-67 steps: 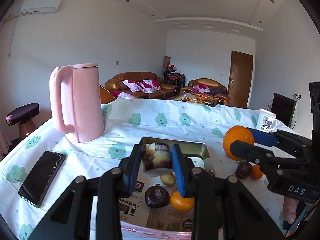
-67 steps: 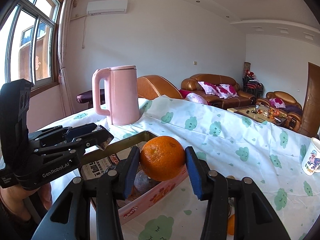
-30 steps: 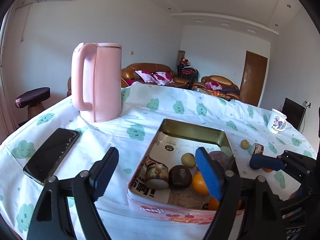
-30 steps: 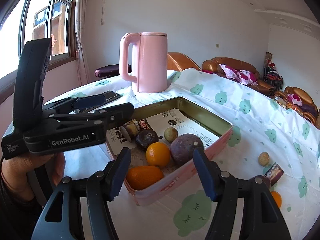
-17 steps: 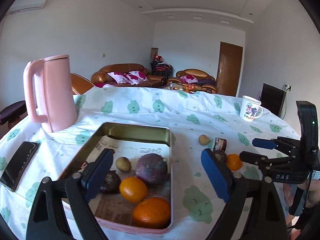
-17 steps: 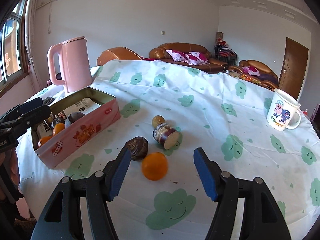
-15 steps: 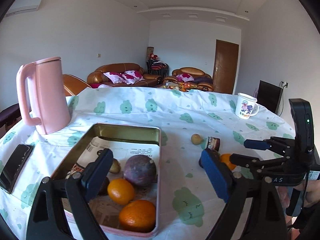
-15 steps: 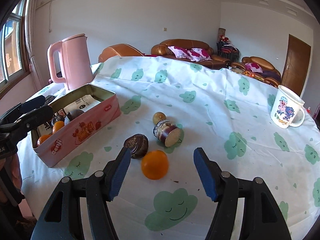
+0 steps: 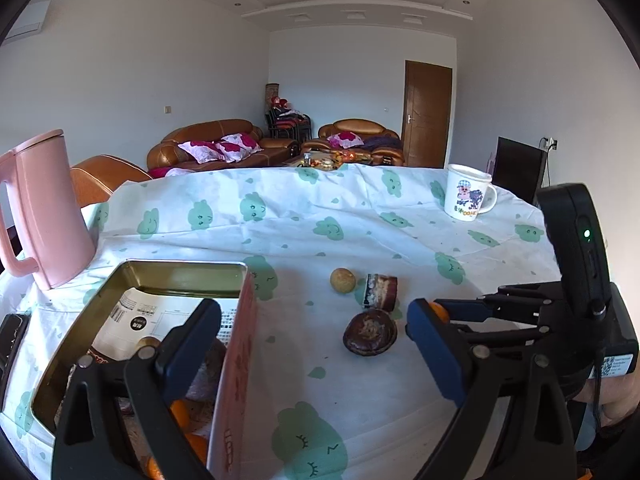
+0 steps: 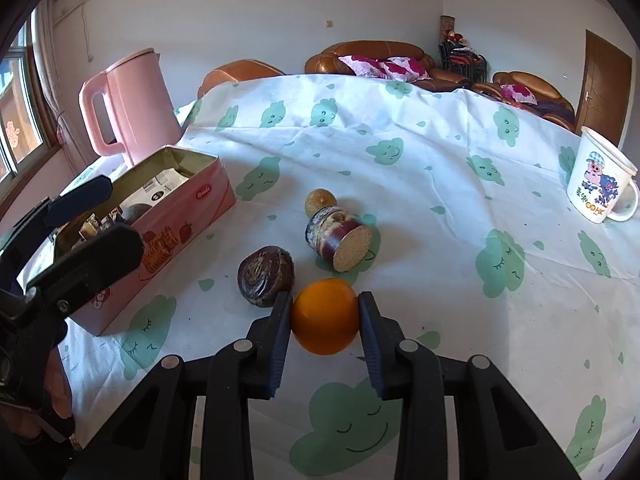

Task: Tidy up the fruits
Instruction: 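Grasp another orange with the right tool while the left tool grasps a dark brown round fruit, then lift the orange over the pink tin with the right tool while the left tool carries the dark fruit there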

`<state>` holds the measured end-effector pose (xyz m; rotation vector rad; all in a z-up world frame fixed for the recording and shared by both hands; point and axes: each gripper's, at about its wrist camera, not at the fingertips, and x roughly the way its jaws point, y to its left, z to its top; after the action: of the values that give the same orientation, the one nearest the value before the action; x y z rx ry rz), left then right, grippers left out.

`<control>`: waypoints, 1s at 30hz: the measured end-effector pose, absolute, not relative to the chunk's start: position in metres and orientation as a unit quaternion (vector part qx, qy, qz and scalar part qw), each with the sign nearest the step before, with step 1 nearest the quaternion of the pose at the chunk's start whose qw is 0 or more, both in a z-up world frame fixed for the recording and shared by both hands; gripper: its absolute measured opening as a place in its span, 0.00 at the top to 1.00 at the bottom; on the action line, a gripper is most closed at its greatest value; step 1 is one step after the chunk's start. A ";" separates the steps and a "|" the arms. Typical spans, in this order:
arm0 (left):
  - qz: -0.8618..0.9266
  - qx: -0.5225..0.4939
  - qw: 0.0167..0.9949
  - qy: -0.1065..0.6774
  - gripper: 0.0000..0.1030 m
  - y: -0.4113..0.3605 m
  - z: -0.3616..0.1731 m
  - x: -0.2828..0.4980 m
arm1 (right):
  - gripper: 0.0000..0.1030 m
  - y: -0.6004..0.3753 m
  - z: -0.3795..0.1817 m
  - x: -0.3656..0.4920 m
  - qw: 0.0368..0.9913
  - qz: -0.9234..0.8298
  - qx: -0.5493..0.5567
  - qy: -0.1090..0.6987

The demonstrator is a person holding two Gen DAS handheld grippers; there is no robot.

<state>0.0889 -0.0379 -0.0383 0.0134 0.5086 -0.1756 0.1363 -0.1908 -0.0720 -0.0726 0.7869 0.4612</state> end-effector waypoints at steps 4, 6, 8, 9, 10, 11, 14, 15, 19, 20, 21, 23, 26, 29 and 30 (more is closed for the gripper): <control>-0.104 0.018 0.955 0.276 0.08 -0.054 -0.045 0.101 | 0.66 -0.210 -0.069 0.139 0.909 0.188 0.004 0.372; -0.111 0.028 0.951 0.287 0.10 -0.063 -0.048 0.108 | 0.66 -0.218 -0.068 0.140 0.912 0.175 0.021 0.371; -0.121 0.034 0.945 0.303 0.14 -0.070 -0.051 0.115 | 0.66 -0.221 -0.068 0.141 0.912 0.171 0.031 0.373; -0.128 0.034 0.939 0.317 0.17 -0.072 -0.054 0.121 | 0.66 -0.223 -0.068 0.142 0.911 0.171 0.034 0.373; -0.136 0.034 0.933 0.333 0.20 -0.075 -0.058 0.126 | 0.66 -0.224 -0.068 0.142 0.911 0.172 0.036 0.372; -0.144 0.037 0.925 0.349 0.26 -0.078 -0.062 0.131 | 0.66 -0.224 -0.067 0.142 0.911 0.173 0.038 0.371; -0.155 0.038 0.913 0.375 0.40 -0.084 -0.070 0.141 | 0.66 -0.224 -0.067 0.141 0.912 0.172 0.038 0.370; -0.154 0.034 0.910 0.383 0.43 -0.084 -0.072 0.145 | 0.66 -0.225 -0.068 0.141 0.911 0.174 0.039 0.371; -0.163 0.026 0.894 0.416 0.50 -0.086 -0.081 0.156 | 0.66 -0.225 -0.068 0.142 0.910 0.177 0.041 0.373; -0.165 0.022 0.891 0.423 0.58 -0.086 -0.084 0.157 | 0.66 -0.225 -0.068 0.142 0.910 0.178 0.041 0.372; -0.167 0.018 0.890 0.423 0.57 -0.085 -0.084 0.157 | 0.66 -0.225 -0.068 0.142 0.910 0.178 0.042 0.371; -0.169 0.014 0.891 0.421 0.58 -0.084 -0.084 0.156 | 0.66 -0.227 -0.067 0.141 0.911 0.179 0.045 0.369; -0.168 0.021 0.898 0.407 0.58 -0.085 -0.079 0.152 | 0.66 -0.227 -0.066 0.139 0.912 0.181 0.047 0.364; -0.166 0.028 0.906 0.389 0.58 -0.086 -0.073 0.146 | 0.66 -0.228 -0.064 0.137 0.915 0.183 0.047 0.357; -0.161 0.031 0.909 0.383 0.58 -0.086 -0.071 0.145 | 0.66 -0.228 -0.063 0.136 0.916 0.184 0.047 0.354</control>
<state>0.1445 -0.0857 -0.0712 0.0635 0.7891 -0.3328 0.1361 -0.2279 -0.0634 0.0970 0.7284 0.3781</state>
